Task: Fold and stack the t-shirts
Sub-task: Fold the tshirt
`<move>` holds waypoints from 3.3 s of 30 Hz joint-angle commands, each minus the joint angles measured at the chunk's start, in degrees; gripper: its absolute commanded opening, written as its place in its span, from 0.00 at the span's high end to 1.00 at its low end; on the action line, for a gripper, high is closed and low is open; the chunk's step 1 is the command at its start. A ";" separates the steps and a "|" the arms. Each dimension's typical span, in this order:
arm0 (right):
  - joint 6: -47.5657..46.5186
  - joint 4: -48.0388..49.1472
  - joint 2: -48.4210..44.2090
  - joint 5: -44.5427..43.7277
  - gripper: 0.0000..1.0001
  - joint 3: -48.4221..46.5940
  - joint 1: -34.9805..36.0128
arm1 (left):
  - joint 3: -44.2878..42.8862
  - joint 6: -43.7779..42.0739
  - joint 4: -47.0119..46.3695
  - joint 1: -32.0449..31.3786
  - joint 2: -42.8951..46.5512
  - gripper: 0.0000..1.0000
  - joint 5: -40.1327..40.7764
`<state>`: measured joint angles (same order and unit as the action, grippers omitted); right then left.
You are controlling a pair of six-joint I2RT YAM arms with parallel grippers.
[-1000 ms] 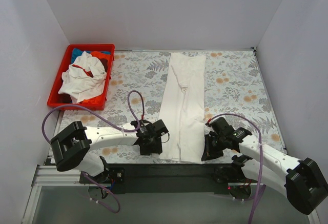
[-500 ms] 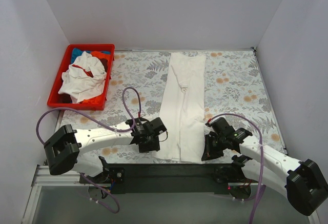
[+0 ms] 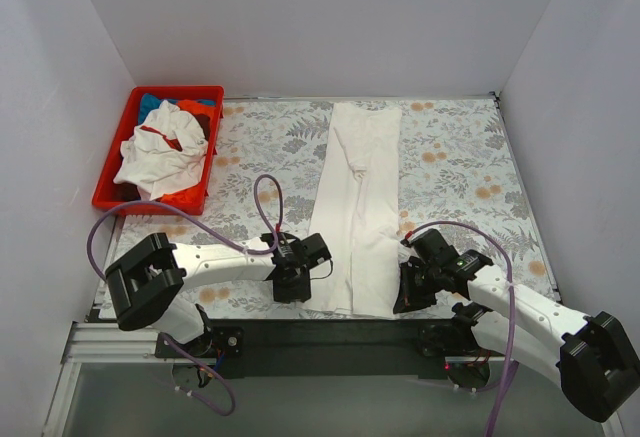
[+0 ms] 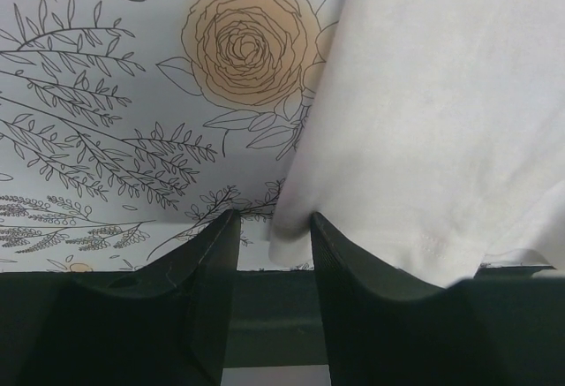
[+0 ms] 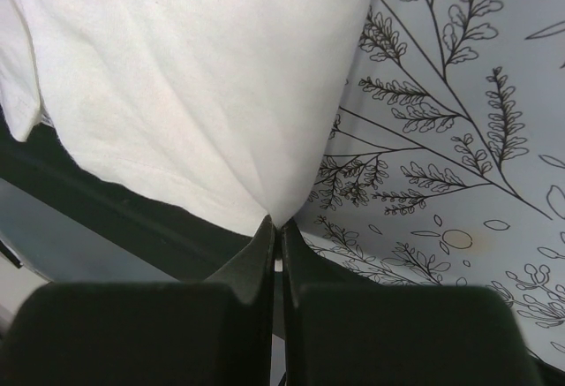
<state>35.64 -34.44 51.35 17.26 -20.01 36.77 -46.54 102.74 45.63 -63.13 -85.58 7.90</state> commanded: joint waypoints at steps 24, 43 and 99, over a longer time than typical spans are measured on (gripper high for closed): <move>-0.83 -12.06 -3.45 7.61 0.99 -3.98 6.20 | 5.50 7.30 4.82 -9.63 5.42 1.00 -9.83; -15.67 -14.26 15.08 -10.49 0.99 -33.94 -2.22 | -15.84 -11.58 0.09 15.23 4.20 1.00 -0.78; -26.94 2.70 40.50 -14.61 0.59 -54.97 -17.27 | -32.48 -27.69 -18.12 26.32 -15.24 0.44 16.17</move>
<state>8.38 -34.13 98.00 5.43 -74.81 17.52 -80.25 74.00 27.33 -35.40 -108.97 19.38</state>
